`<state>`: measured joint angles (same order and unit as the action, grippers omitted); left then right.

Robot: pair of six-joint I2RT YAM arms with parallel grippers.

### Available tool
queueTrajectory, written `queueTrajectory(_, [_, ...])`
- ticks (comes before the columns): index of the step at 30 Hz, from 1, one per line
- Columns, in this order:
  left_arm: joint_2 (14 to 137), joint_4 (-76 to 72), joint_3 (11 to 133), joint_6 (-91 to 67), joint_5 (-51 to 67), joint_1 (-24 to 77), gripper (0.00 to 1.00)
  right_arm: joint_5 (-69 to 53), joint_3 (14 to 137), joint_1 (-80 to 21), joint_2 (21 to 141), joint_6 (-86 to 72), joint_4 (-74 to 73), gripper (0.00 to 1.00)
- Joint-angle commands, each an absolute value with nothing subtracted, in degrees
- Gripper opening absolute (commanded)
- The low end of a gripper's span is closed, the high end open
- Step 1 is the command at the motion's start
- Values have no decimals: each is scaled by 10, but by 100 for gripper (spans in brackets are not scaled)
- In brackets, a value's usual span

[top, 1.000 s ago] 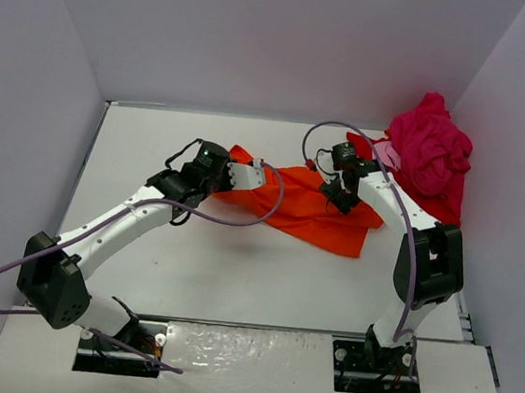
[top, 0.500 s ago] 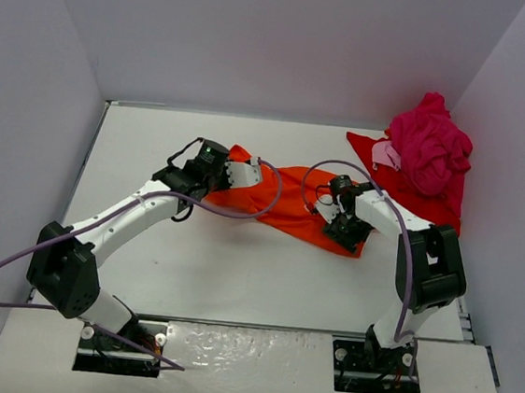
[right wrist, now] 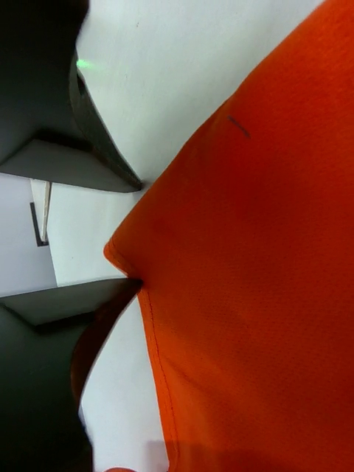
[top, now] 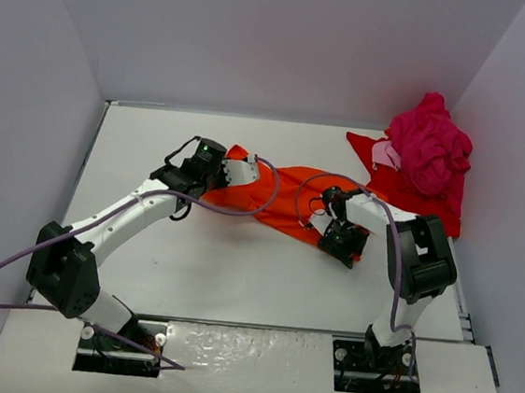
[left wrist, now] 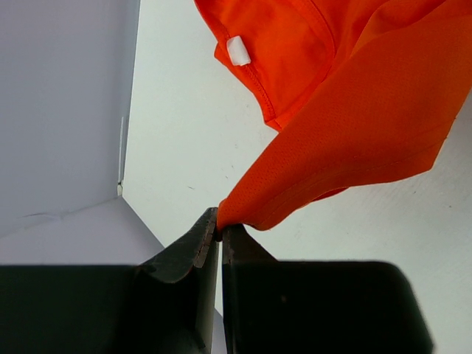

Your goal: Fold and stack the t-shirts

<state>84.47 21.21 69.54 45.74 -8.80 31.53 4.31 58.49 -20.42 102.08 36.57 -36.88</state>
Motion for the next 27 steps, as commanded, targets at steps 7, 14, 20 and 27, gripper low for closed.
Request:
queueTrajectory(7, [817,-35,670,450,-229,289,0,157,571,-219,1042,343,-234,0])
queueTrajectory(14, [784,-183,712,428,-356,234,0,157,772,-160,909,354,-189,0])
queueTrajectory(20, [732,-77,819,368,-402,211,0,50,918,-156,800,341,-193,0])
queueTrajectory(27, [705,48,1008,314,-413,173,0,-80,980,-163,716,322,-251,0])
